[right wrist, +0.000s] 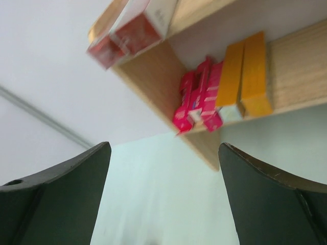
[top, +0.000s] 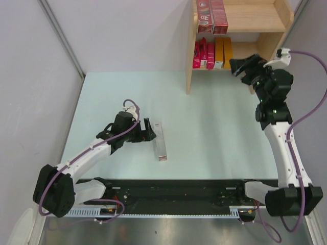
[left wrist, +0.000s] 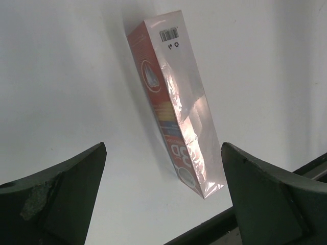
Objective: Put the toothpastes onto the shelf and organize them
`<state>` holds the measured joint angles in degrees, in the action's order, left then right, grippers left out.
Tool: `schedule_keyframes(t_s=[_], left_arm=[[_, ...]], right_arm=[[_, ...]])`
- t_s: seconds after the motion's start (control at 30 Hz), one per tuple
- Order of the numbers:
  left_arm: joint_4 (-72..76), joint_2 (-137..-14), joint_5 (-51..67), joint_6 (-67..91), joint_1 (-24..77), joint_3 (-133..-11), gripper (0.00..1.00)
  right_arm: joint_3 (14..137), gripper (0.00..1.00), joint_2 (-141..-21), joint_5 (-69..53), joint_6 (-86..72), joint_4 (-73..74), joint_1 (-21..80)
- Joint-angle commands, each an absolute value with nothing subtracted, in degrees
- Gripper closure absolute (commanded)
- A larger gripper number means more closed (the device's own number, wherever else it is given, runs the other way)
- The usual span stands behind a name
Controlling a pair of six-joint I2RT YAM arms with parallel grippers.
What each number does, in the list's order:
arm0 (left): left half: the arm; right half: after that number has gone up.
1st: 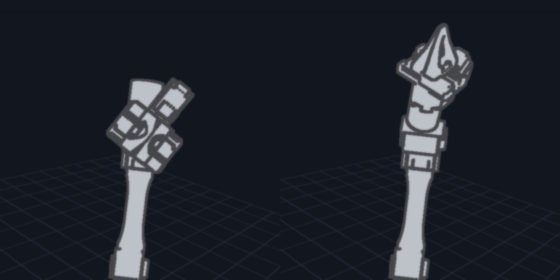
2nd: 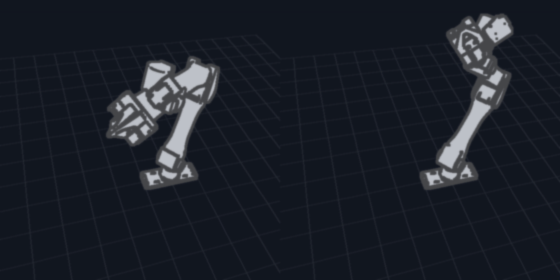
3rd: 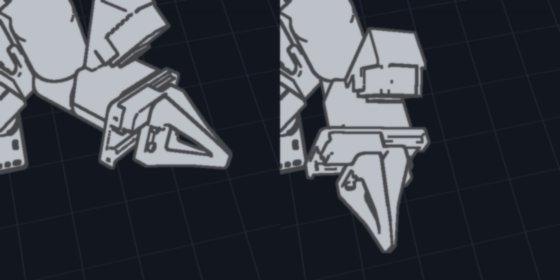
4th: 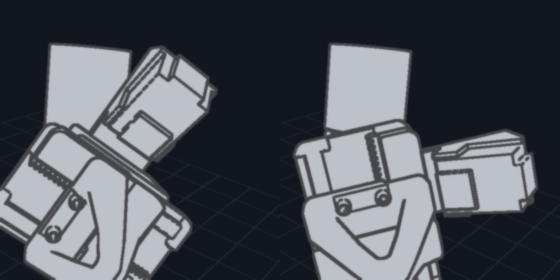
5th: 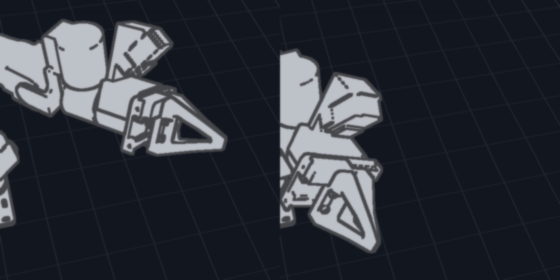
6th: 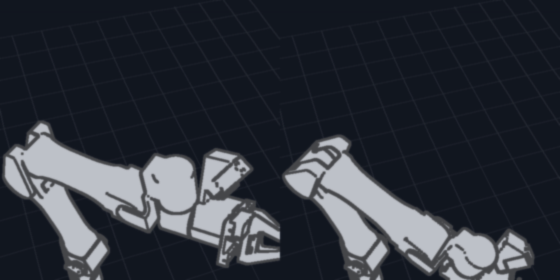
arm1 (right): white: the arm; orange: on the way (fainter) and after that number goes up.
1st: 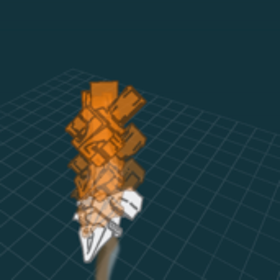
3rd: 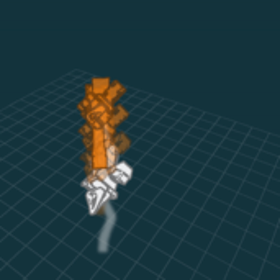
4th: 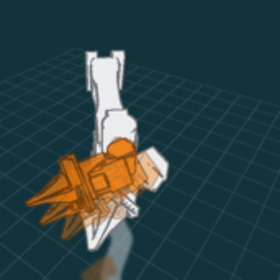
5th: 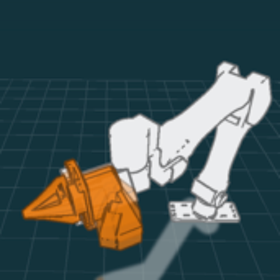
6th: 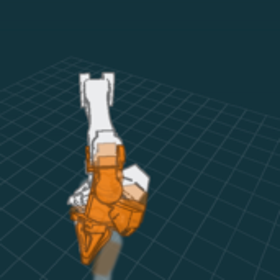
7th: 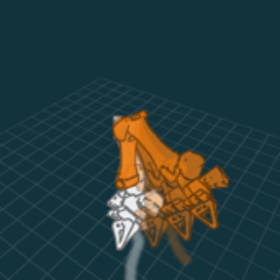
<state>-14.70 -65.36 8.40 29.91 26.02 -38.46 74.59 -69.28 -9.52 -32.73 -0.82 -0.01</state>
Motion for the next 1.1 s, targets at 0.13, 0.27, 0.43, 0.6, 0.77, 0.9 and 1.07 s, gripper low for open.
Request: schedule_keyframes(t_s=[0.13,0.27,0.43,0.6,0.77,0.9,1.07], left_arm=[[-12.8,-73.0,3.5,33.8,31.5,-46.1,0.0],[-14.1,-78.6,1.4,35.1,33.8,-49.3,0.0],[-15.4,-83.8,-1.7,35.8,35.8,-51.9,0.0],[-16.1,-87.0,-2.5,35.9,36.2,-54.4,0.03],[-20.1,-92.3,-5.1,34.0,37.0,-59.0,0.09],[-21.7,-96.1,-5.3,32.9,37.6,-61.9,0.14],[-23.2,-99.7,-4.7,32.3,38.0,-63.9,0.34]], right_arm=[[60.5,0.08,-54.7,-2.8,-26.6,11.2,10.3],[52.8,0.07,-48.7,-2.3,-26.8,15.8,11.9],[42.3,0.08,-40.5,-3.9,-29.5,16.0,12.6],[39.8,0.08,-38.4,-4.0,-30.3,17.5,13.6],[38.1,0.08,-37.8,-5.1,-30.4,17.4,14.3],[37.6,0.08,-37.4,-4.0,-29.7,17.8,14.8],[37.4,0.08,-37.4,-4.7,-30.0,17.5,14.9]])
